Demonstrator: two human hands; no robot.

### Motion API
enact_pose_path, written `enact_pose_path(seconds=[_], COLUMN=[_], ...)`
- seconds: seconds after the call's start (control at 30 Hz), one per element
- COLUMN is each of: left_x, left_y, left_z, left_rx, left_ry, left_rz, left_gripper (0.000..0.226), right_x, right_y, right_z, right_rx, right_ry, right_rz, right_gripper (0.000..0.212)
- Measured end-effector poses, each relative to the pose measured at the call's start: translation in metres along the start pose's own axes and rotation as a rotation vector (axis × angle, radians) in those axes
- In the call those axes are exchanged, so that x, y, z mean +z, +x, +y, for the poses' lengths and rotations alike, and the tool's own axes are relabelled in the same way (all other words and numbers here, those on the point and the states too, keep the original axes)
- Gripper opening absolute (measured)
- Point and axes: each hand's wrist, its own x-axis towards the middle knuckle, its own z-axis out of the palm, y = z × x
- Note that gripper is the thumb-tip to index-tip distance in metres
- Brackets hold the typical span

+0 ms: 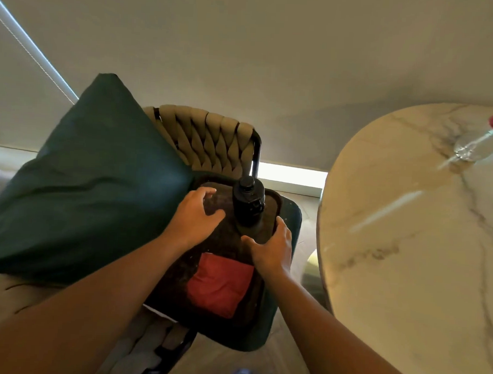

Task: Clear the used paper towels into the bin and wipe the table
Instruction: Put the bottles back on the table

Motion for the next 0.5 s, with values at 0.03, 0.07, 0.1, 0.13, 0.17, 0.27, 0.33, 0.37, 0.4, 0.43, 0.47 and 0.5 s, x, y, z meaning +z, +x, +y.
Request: enact_pose_path(seconds=[0.03, 0.07, 0.1, 0.13, 0.17, 0.27, 0.33, 0.37, 0.4, 0.43, 0.47, 0.5], left_x=[0.004, 0.009, 0.015, 0.020, 0.025, 0.041, 0.049, 0.052, 0.056, 0.059, 0.062, 0.064], left_y=[0.002, 0.005, 0.009, 0.013, 0.015, 0.024, 0.030, 0.034, 0.038, 0.041, 0.045, 0.048], left_z=[-0.004, -0.007, -0.011, -0.014, -0.016, -0.020, -0.020, -0.020, -0.021, -0.022, -0.023, -0.023], left_rx=[-0.001, -0.001, -0.003, -0.006, -0.006, -0.008, 0.007, 0.012, 0.017, 0.020, 0.027, 0.037], left_ry=[0.008, 0.009, 0.003, -0.003, -0.004, -0.024, -0.061, -0.078, -0.096, -0.106, -0.114, -0.115], left_rz=[-0.020, -0.043, -0.066, -0.089, -0.107, -0.141, -0.154, -0.164, -0.175, -0.184, -0.192, -0.202], left_gripper=[0.057, 0.060, 0.063, 0.067, 0.070, 0.078, 0.080, 0.082, 0.086, 0.088, 0.090, 0.092], right_x=[0.005, 0.010, 0.016, 0.021, 0.024, 0.037, 0.044, 0.048, 0.051, 0.053, 0.055, 0.057], right_y=[0.005, 0.009, 0.014, 0.019, 0.024, 0.037, 0.046, 0.050, 0.055, 0.059, 0.063, 0.068], right_z=[0.004, 0.008, 0.011, 0.015, 0.018, 0.028, 0.034, 0.037, 0.039, 0.042, 0.045, 0.047], right_rx=[0.004, 0.009, 0.012, 0.017, 0.018, 0.029, 0.041, 0.048, 0.059, 0.064, 0.071, 0.074], right_ry=[-0.004, -0.008, -0.012, -0.013, -0.013, -0.025, -0.035, -0.041, -0.046, -0.048, -0.052, -0.056], right_rz=[0.004, 0.005, 0.003, 0.003, 0.005, 0.015, 0.015, 0.014, 0.010, 0.007, 0.007, 0.007], right_gripper=[0.098, 0.098, 0.098, 0.098, 0.098, 0.097, 0.097, 0.098, 0.099, 0.099, 0.100, 0.101])
